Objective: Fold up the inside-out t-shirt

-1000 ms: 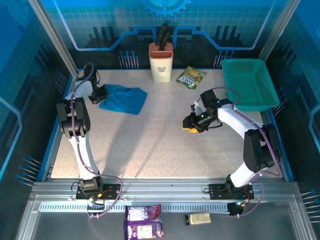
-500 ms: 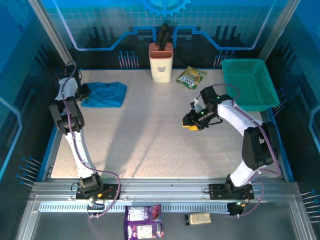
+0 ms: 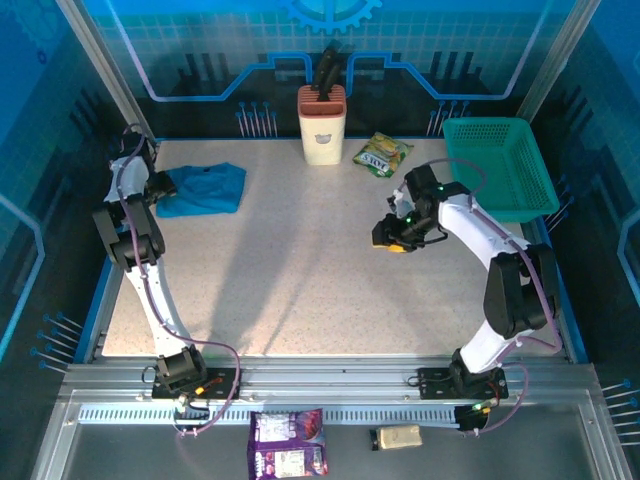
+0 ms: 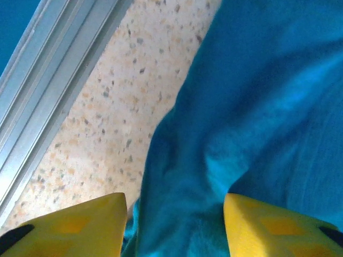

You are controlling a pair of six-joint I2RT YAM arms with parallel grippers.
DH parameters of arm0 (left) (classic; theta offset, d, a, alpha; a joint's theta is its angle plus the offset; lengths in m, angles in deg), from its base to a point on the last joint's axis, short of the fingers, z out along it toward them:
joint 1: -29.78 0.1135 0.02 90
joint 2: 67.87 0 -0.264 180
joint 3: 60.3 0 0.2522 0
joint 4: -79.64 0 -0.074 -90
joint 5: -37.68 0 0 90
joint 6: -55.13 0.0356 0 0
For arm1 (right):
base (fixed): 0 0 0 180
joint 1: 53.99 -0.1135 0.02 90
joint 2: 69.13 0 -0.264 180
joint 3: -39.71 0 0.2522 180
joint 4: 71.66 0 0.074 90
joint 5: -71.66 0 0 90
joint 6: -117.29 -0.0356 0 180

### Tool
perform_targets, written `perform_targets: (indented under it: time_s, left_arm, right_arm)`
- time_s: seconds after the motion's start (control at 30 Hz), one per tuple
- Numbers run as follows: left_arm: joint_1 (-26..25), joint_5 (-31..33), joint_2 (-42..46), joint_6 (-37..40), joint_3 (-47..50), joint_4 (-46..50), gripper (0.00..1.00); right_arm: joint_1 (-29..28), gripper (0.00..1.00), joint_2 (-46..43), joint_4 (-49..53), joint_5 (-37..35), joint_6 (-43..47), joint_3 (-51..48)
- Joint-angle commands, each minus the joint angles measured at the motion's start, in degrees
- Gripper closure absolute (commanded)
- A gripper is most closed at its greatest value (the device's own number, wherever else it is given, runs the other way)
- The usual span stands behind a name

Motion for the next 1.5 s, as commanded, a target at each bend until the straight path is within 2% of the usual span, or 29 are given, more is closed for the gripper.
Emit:
perform_targets:
  time_s: [0.0, 0.1, 0.13, 0.2, 0.33, 0.5, 0.6, 0.77, 0.9, 1.0, 1.07, 1.17, 1.27, 1.37, 1.47]
  left_arm:
    - [0.04, -2.62, 9.12, -1.26, 4.59, -2.54, 0.39]
    - [-1.3, -3.65, 14.63, -2.19, 10.31, -5.28, 0.3]
    - [-2.11, -3.64, 16.45, -2.52, 12.32, -6.17, 0.22]
    - [-3.98, -3.61, 19.97, -2.78, 17.21, -8.59, 0.1]
    - [-7.82, -3.92, 28.57, -4.98, 30.25, -14.67, 0.01]
    - [-12.74, -0.02, 40.09, -6.67, 49.9, -26.36, 0.01]
    - [-15.77, 1.85, 46.18, -6.02, 62.77, -37.63, 0.01]
    - [-18.53, 6.47, 51.46, -3.64, 78.58, -54.41, 0.01]
    - [-18.78, 3.38, 53.05, 0.1, 83.24, -64.21, 0.01]
    - [-18.8, 0.09, 54.13, 1.99, 88.54, -78.15, 0.01]
    - [-18.73, -2.49, 52.79, 3.31, 91.77, -87.09, 0.01]
    - [-19.1, -4.97, 51.98, 4.62, 91.29, -87.1, 0.01]
    - [-19.44, -9.67, 51.21, 6.94, 92.89, -90.78, 0.01]
    - [-20.48, -8.55, 46.8, 8.3, 97.68, -104.72, 0.01]
    - [-20.56, -6.94, 47.31, 7.46, 97.96, -103.94, 0.01]
  right_arm:
    - [3.12, 0.45, -1.84, -0.96, -7.74, 2.54, 0.36]
    - [5.17, 0.13, -3.93, -5.18, -14.3, 3.58, -2.0]
    - [5.93, 0.0, -4.23, -6.43, -16.39, 3.99, -2.52]
    - [7.3, 0.0, -4.36, -8.53, -20.44, 3.95, -3.23]
    - [10.02, 0.0, -4.49, -14.54, -28.83, 2.69, -6.1]
    - [10.67, 0.01, -6.74, -32.15, -34.38, 6.26, -15.21]
    - [10.57, 0.01, -8.66, -46.29, -35.82, 10.95, -22.82]
    - [9.27, 0.0, -10.12, -79.45, -36.69, 19.43, -39.33]
    - [8.68, 0.0, -8.48, -87.24, -36.04, 20.43, -43.36]
    - [8.44, 0.0, -8.74, -95.96, -34.33, 21.08, -48.11]
    - [8.81, 0.0, -5.34, -108.59, -32.67, 22.0, -52.87]
    - [9.08, 0.0, -6.07, -107.33, -31.36, 21.93, -53.02]
    - [9.05, 0.0, -6.04, -104.47, -34.68, 20.76, -51.53]
    - [8.86, 0.0, -6.13, -103.91, -37.18, 20.01, -51.17]
    - [8.58, 0.0, -6.1, -102.51, -36.91, 20.46, -50.54]
